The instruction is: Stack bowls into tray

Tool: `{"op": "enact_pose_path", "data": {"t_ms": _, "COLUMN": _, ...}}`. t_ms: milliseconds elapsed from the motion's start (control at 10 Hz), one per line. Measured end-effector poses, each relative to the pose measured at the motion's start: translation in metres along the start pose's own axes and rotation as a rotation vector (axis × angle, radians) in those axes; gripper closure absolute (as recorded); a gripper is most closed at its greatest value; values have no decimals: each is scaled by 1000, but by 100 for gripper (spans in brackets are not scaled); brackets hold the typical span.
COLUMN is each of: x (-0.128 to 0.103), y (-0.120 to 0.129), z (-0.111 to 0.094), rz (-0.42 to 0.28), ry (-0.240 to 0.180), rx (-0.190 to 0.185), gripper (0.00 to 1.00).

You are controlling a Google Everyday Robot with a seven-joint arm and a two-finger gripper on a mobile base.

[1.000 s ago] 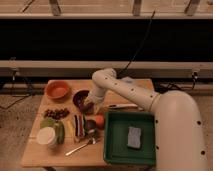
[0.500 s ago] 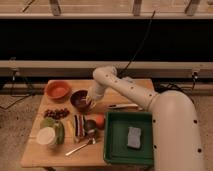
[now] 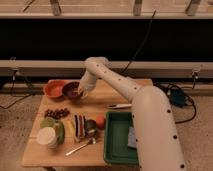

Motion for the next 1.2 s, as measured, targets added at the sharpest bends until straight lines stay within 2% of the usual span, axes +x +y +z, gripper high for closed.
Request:
{"op": "enact_pose_path", "data": {"t_ms": 300, "x": 8, "y": -33, "z": -11, "rz": -55, "ry": 19, "rx": 13, "gripper": 100}}
{"op": "enact_pose_path", "data": {"t_ms": 900, "x": 13, "y": -64, "z": -36, "rz": -110, "ry": 63, "rx": 46, "gripper": 100}}
{"op": "enact_pose_path", "data": {"t_ms": 1100, "x": 9, "y": -81, "z": -35, "rz": -129, "ry": 64, "rx": 71, "gripper": 100}}
{"op": "enact_pose_path", "data": {"t_ms": 1200, "x": 6, "y": -92, "z": -23, "rz": -141, "ry": 62, "rx": 86, "gripper": 100}}
